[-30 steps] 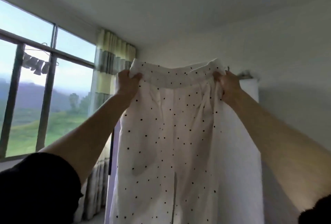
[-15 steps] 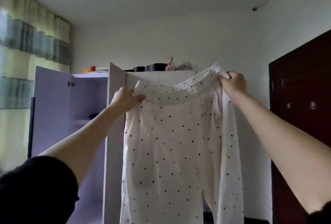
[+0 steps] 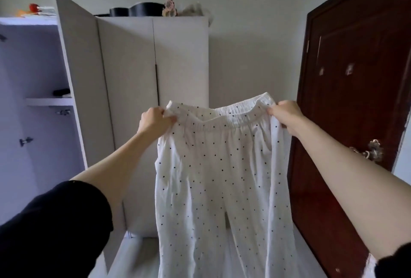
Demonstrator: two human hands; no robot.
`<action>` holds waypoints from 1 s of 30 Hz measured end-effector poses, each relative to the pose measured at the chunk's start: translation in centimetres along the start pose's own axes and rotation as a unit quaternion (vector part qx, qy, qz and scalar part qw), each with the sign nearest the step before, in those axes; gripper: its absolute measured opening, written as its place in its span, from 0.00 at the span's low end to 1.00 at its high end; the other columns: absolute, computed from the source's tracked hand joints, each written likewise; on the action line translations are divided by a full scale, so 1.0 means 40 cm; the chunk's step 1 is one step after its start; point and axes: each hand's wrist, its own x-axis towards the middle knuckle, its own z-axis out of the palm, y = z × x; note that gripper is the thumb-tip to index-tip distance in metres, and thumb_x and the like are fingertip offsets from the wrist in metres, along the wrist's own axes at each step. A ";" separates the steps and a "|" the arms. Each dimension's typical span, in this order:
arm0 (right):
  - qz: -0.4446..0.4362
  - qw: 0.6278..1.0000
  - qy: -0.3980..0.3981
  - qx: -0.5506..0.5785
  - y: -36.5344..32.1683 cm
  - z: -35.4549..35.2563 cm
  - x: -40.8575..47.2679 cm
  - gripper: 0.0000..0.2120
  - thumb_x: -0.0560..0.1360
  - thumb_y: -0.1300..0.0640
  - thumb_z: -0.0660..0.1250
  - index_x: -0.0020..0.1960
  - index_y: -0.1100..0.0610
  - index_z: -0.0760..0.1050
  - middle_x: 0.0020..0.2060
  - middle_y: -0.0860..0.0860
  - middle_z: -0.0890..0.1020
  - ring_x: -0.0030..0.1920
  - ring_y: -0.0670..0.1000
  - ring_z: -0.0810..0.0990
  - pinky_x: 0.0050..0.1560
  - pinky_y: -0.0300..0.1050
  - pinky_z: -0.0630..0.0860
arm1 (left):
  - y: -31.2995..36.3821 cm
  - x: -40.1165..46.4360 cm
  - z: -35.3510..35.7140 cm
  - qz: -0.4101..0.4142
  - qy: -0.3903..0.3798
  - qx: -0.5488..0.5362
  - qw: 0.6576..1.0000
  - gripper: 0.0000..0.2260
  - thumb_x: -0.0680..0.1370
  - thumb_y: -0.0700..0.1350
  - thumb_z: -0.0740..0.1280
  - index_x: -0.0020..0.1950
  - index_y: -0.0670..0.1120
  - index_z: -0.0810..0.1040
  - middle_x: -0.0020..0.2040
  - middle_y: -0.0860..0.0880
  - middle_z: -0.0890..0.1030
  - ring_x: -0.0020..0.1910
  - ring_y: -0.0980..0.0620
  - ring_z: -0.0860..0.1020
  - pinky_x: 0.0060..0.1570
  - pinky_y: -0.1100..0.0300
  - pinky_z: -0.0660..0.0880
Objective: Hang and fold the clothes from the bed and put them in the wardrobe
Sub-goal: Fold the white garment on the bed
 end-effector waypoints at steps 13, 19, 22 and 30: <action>0.227 0.945 -0.215 0.101 0.276 0.195 -0.401 0.05 0.73 0.61 0.69 0.41 0.60 0.73 0.37 0.56 0.78 0.35 0.53 0.77 0.40 0.47 0.73 | -0.119 -0.355 0.175 -0.225 -0.285 -0.193 0.911 0.07 0.75 0.42 0.64 0.41 0.40 0.78 0.28 0.48 0.80 0.25 0.53 0.79 0.25 0.63 0.76; 0.142 0.955 -0.240 0.102 0.269 0.231 -0.486 0.19 0.75 0.54 0.67 0.53 0.71 0.75 0.43 0.58 0.81 0.42 0.53 0.77 0.44 0.45 0.70 | -0.105 -0.426 0.191 -0.123 -0.359 -0.191 0.905 0.08 0.78 0.45 0.62 0.50 0.42 0.77 0.42 0.48 0.78 0.39 0.52 0.77 0.42 0.60 0.78; 0.125 0.950 -0.258 0.125 0.259 0.213 -0.500 0.17 0.76 0.53 0.64 0.47 0.69 0.78 0.39 0.55 0.79 0.39 0.52 0.76 0.42 0.44 0.70 | -0.096 -0.440 0.181 -0.073 -0.365 -0.152 0.916 0.09 0.79 0.47 0.62 0.48 0.42 0.76 0.44 0.48 0.77 0.42 0.52 0.76 0.48 0.59 0.77; 0.118 0.951 -0.210 0.193 0.240 0.175 -0.504 0.13 0.80 0.55 0.58 0.44 0.61 0.78 0.37 0.55 0.78 0.38 0.53 0.75 0.40 0.46 0.70 | -0.088 -0.497 0.195 0.141 -0.239 -0.104 0.955 0.06 0.80 0.46 0.62 0.45 0.46 0.75 0.45 0.55 0.71 0.48 0.56 0.74 0.44 0.71 0.67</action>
